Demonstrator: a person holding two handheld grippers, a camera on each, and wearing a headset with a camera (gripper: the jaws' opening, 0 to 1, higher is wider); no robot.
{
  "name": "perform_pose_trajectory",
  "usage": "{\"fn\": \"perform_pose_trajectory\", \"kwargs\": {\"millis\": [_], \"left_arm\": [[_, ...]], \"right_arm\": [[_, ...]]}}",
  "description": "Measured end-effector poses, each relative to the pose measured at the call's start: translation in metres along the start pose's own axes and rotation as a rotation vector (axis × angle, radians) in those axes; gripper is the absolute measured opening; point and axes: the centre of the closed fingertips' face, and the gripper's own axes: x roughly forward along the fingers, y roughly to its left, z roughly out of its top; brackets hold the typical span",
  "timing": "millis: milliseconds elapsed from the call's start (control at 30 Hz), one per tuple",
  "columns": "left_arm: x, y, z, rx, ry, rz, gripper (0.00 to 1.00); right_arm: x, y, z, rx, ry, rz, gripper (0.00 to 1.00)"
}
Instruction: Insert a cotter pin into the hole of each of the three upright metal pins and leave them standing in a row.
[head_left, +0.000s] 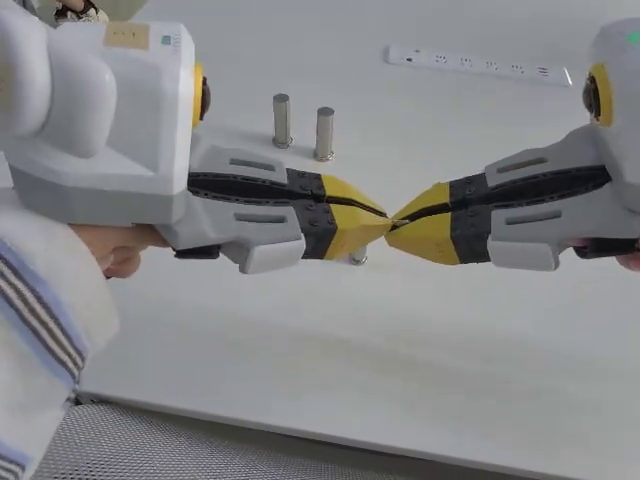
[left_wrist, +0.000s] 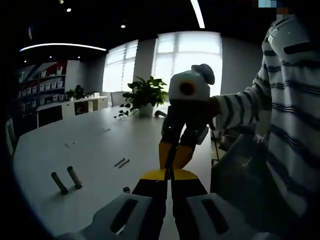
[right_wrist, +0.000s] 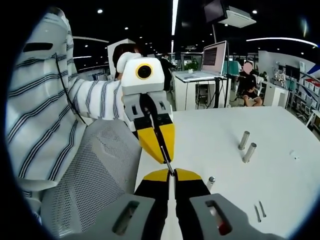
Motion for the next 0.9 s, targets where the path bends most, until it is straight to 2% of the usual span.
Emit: {"fn": "perform_pose_trajectory", "kwargs": {"millis": [100, 333, 533, 600, 667, 733, 800, 900], "left_arm": [[0.0, 0.002, -0.005, 0.015, 0.024, -0.014, 0.0], [0.001, 0.001, -0.008, 0.031, 0.037, -0.048, 0.0], [0.001, 0.003, -0.008, 0.026, 0.04, -0.048, 0.0], [0.0, 0.004, -0.008, 0.024, 0.042, -0.041, 0.0], [-0.001, 0.007, -0.012, -0.004, 0.061, -0.025, 0.01], [-0.002, 0.008, -0.013, 0.007, 0.065, -0.014, 0.03], [0.01, 0.011, -0.009, 0.046, 0.077, 0.018, 0.08], [0.015, 0.018, -0.014, 0.042, 0.092, 0.042, 0.15]], "right_arm": [[-0.002, 0.004, -0.001, 0.001, 0.003, 0.014, 0.0], [-0.006, 0.007, -0.006, 0.012, 0.013, 0.035, 0.0], [-0.009, 0.005, -0.007, 0.016, 0.006, 0.015, 0.0], [-0.009, 0.005, -0.007, 0.015, 0.002, 0.007, 0.0], [-0.01, 0.003, -0.008, 0.015, 0.002, -0.006, 0.0], [-0.01, 0.0, -0.009, 0.022, -0.002, -0.021, 0.0], [-0.011, -0.008, -0.011, 0.027, -0.007, -0.047, 0.0], [-0.013, -0.018, -0.016, 0.038, 0.001, -0.084, 0.0]]}}
